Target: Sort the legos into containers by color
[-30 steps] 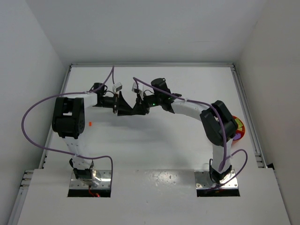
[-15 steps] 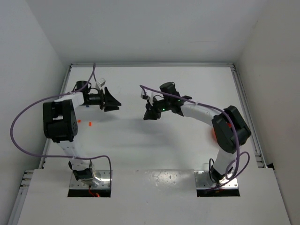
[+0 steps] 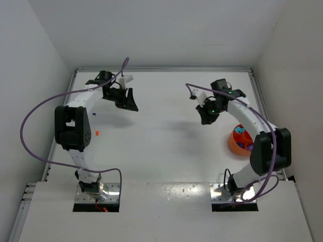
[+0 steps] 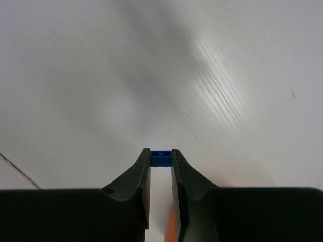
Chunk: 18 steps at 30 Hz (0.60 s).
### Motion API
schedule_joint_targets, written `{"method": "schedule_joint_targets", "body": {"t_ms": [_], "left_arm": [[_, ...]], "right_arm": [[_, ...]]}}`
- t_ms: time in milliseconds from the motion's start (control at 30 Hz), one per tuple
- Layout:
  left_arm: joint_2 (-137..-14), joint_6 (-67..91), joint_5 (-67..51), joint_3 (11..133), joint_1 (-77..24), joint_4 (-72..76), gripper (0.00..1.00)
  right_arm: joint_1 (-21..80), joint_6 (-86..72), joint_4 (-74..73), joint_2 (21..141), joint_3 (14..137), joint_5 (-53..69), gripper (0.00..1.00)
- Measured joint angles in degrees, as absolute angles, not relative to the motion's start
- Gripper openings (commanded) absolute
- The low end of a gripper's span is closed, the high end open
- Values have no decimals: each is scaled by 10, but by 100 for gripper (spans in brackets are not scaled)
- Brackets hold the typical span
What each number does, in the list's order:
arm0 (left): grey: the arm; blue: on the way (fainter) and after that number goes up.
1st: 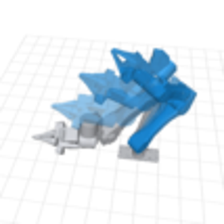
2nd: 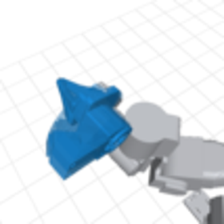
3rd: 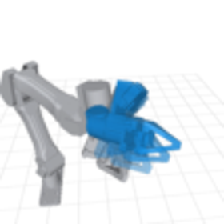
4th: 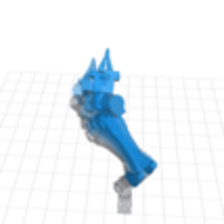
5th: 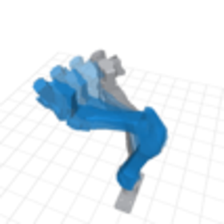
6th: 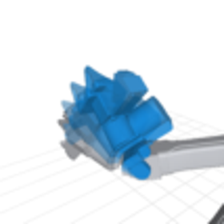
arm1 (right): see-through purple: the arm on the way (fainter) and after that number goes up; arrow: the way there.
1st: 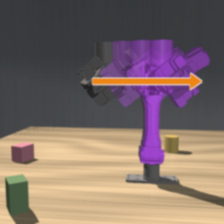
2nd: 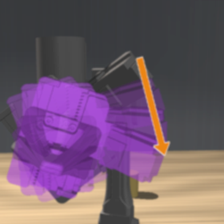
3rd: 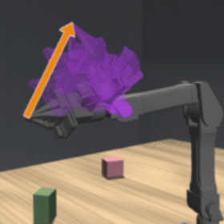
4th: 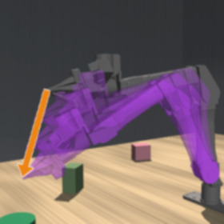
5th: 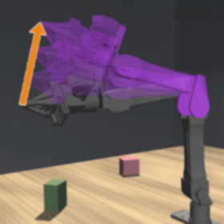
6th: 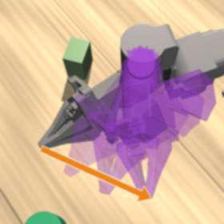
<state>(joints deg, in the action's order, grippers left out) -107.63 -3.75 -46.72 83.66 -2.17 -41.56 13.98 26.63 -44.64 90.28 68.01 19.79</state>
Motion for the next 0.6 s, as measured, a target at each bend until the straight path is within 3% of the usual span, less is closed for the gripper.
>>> {"method": "schedule_joint_targets", "body": {"t_ms": [267, 600], "left_arm": [[-1084, -64, -441, 841, -57, -444, 52], [-1123, -77, -466, 846, -60, -462, 52]], "right_arm": [[-6, 380, -617, 861, 740, 118, 3], [-68, 568, -726, 830, 745, 93, 3]]}}
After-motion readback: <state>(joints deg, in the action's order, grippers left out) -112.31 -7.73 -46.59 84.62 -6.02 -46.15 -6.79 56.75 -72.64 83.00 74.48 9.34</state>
